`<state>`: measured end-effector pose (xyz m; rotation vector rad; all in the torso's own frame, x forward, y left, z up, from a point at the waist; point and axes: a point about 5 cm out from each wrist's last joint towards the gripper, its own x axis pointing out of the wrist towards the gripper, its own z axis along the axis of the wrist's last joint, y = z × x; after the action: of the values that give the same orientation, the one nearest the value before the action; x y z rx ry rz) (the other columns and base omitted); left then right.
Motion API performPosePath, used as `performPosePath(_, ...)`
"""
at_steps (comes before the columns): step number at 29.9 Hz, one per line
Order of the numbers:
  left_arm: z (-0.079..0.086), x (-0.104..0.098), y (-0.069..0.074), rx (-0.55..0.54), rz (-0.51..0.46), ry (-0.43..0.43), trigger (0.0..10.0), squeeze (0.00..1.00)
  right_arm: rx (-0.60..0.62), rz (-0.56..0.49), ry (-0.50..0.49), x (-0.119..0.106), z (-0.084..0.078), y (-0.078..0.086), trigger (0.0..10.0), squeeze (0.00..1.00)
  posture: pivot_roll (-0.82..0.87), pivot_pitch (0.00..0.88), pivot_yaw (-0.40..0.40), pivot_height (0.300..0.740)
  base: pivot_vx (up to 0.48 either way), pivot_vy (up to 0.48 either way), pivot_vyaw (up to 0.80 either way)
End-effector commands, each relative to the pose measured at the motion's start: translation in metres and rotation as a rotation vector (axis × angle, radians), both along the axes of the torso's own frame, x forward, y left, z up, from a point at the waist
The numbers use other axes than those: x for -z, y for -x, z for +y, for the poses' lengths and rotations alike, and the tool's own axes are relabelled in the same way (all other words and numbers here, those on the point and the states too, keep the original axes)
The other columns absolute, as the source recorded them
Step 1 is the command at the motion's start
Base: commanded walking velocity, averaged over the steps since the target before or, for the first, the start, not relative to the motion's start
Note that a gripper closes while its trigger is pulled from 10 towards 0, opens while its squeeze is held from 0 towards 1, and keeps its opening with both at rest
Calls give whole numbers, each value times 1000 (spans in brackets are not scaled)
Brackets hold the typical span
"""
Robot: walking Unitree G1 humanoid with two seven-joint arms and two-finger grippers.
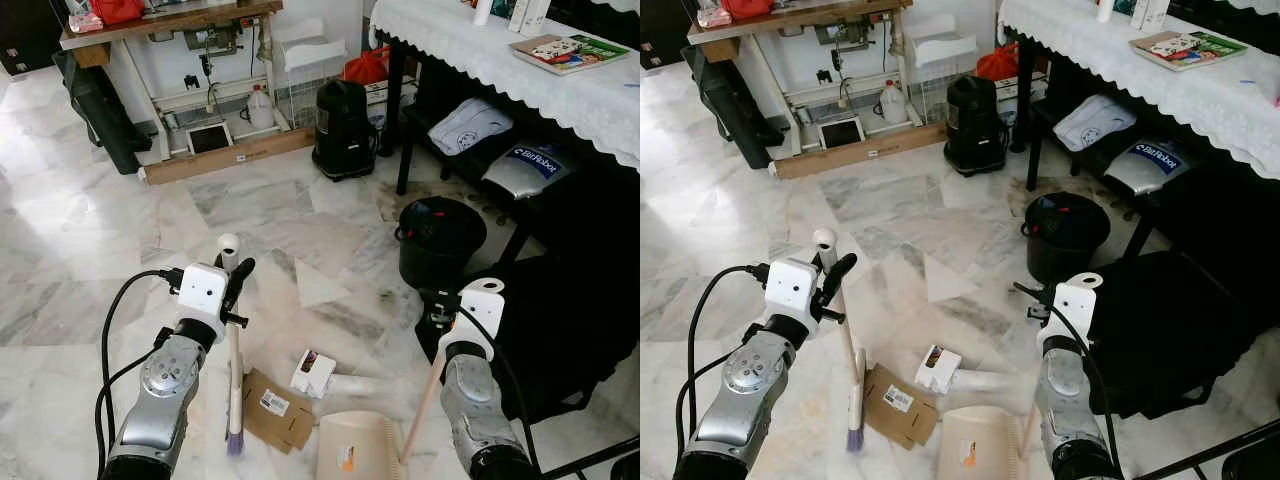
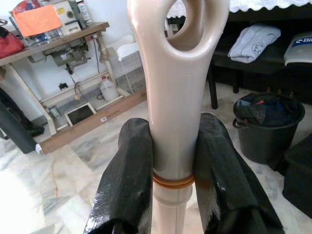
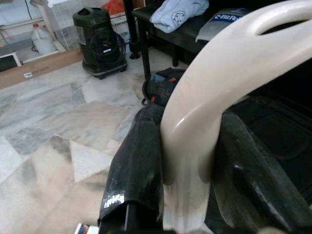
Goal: Sweep floor
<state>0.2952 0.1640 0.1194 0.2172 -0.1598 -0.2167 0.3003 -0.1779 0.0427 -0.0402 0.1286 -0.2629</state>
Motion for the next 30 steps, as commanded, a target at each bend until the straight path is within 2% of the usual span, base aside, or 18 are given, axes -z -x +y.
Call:
performPosePath(1,5,-11,-3,-12,-57,-17,10000,0,-18,-17,21,-1,4,1,10000,0,118,41,77,740,0,0,0)
performPosePath(5,5,-11,-3,-10,-58,-17,10000,0,-22,-20,75,3,3,6,10000,0,118,42,78,740,0,0,0)
performPosePath(24,5,-9,-5,15,-24,-22,10000,0,-23,52,122,29,11,22,10000,0,128,56,90,740,0,0,0)
performPosePath(28,5,-8,-5,22,3,21,10000,0,-27,58,119,32,12,23,10000,0,129,56,92,740,0,0,0)
performPosePath(30,5,-5,-6,38,46,71,10000,0,-28,60,119,32,13,23,10000,0,131,54,92,740,0,0,0)
